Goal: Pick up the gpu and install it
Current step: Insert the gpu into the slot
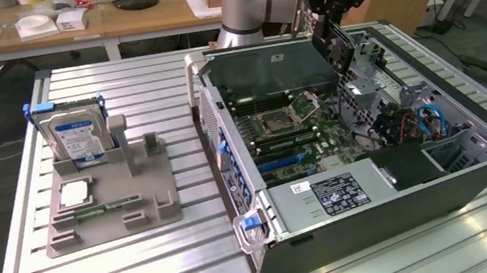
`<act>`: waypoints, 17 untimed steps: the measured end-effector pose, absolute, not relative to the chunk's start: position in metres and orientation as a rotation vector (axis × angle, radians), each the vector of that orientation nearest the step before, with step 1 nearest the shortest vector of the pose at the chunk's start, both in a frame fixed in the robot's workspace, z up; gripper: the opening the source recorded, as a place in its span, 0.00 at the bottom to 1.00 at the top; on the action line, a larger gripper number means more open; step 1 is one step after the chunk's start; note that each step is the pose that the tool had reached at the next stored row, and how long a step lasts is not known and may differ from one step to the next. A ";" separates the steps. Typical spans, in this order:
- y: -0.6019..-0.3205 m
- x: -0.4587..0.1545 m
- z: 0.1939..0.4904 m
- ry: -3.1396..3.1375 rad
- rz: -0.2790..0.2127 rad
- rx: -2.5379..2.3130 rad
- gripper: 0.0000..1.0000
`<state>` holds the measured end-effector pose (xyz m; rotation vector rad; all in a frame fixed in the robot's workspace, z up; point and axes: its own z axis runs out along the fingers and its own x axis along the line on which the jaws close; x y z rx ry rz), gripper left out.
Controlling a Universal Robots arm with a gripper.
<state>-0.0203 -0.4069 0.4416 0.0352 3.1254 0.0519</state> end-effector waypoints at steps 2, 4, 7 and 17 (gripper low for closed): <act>-0.407 -0.020 0.442 3.126 0.052 0.022 0.26; -0.407 -0.020 0.442 3.126 0.052 -0.017 0.26; -0.407 -0.020 0.442 3.126 0.053 -0.081 0.26; -0.407 -0.020 0.441 3.114 0.054 -0.311 0.26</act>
